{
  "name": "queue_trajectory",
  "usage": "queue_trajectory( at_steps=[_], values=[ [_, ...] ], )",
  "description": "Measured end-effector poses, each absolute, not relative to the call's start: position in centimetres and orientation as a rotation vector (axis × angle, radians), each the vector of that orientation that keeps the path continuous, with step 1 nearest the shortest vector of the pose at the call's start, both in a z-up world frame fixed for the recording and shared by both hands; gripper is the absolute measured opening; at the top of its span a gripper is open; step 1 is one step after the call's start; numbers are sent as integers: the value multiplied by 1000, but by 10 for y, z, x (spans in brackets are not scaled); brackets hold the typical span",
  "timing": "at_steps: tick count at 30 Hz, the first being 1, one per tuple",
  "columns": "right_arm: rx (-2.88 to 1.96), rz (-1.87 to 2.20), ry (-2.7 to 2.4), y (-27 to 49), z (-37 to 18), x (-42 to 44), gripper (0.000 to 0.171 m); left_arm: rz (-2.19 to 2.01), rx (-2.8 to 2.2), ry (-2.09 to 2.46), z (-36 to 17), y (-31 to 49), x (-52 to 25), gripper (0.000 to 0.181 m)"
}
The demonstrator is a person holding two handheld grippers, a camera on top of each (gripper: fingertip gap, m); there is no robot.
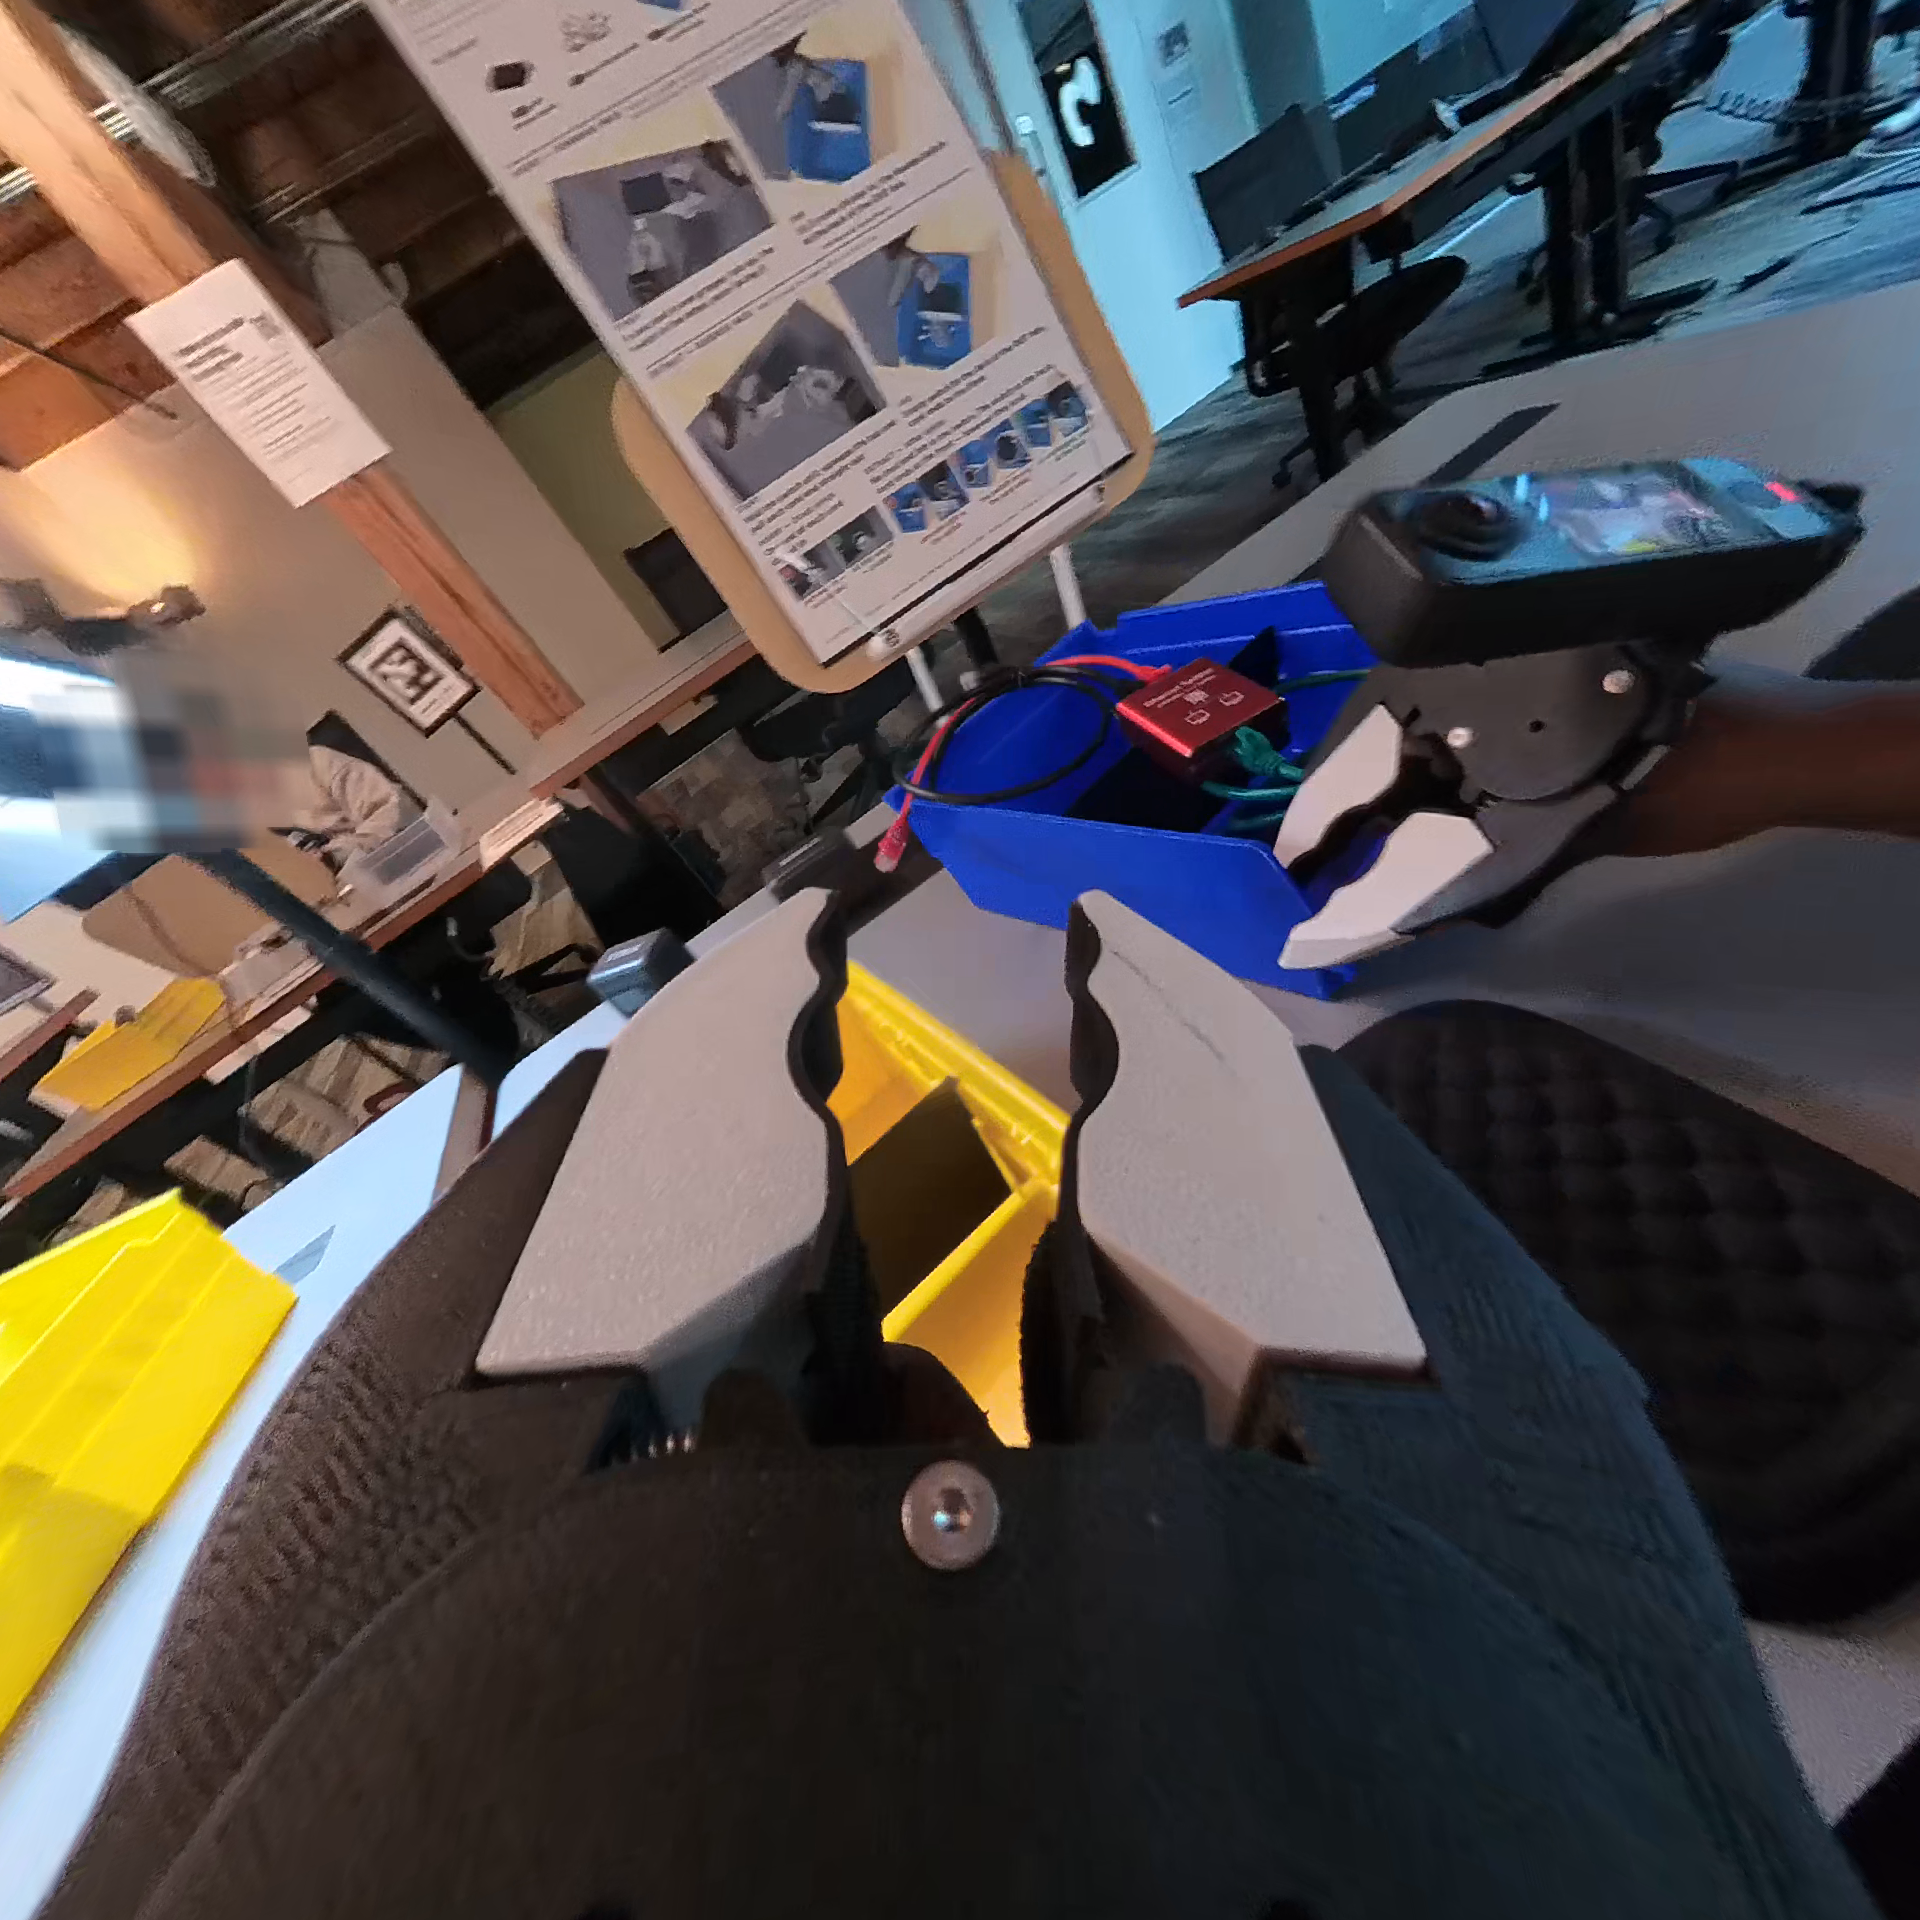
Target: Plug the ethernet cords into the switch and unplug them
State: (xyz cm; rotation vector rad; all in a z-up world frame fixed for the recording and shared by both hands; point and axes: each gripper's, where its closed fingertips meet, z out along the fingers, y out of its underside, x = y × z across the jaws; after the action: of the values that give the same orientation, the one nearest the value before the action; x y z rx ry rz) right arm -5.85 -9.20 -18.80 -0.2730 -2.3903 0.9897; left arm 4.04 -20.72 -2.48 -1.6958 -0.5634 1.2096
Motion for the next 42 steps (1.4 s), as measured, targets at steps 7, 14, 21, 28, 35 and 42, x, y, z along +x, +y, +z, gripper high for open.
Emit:
queue_trajectory(
  at_steps=[7, 14, 21, 28, 35, 42],
  values=[
    [61, 1106, -2370, -126, -191, -35, 37, 1328, -1502, -1043, -45, -320, 16, 64],
    [-200, 1881, -2151, -172, -116, 23, 98, 1053, -1419, -1540, -145, -414, 4, 86],
    [-323, 1649, -2405, -219, -163, 35, 92, 715, -1557, -1512, -190, -388, 4, 39],
    [-226, 1431, -2332, -212, -167, 21, 44, 928, -1708, -1602, -186, -394, 7, 15],
    [-71, 1486, -1976, -188, -101, 21, 36, 1239, -1470, -1389, -96, -373, 11, 16],
    [-81, 1399, -1577, -92, -18, 20, 27, 1379, -1055, -939, 7, -276, 18, 17]
  ],
)
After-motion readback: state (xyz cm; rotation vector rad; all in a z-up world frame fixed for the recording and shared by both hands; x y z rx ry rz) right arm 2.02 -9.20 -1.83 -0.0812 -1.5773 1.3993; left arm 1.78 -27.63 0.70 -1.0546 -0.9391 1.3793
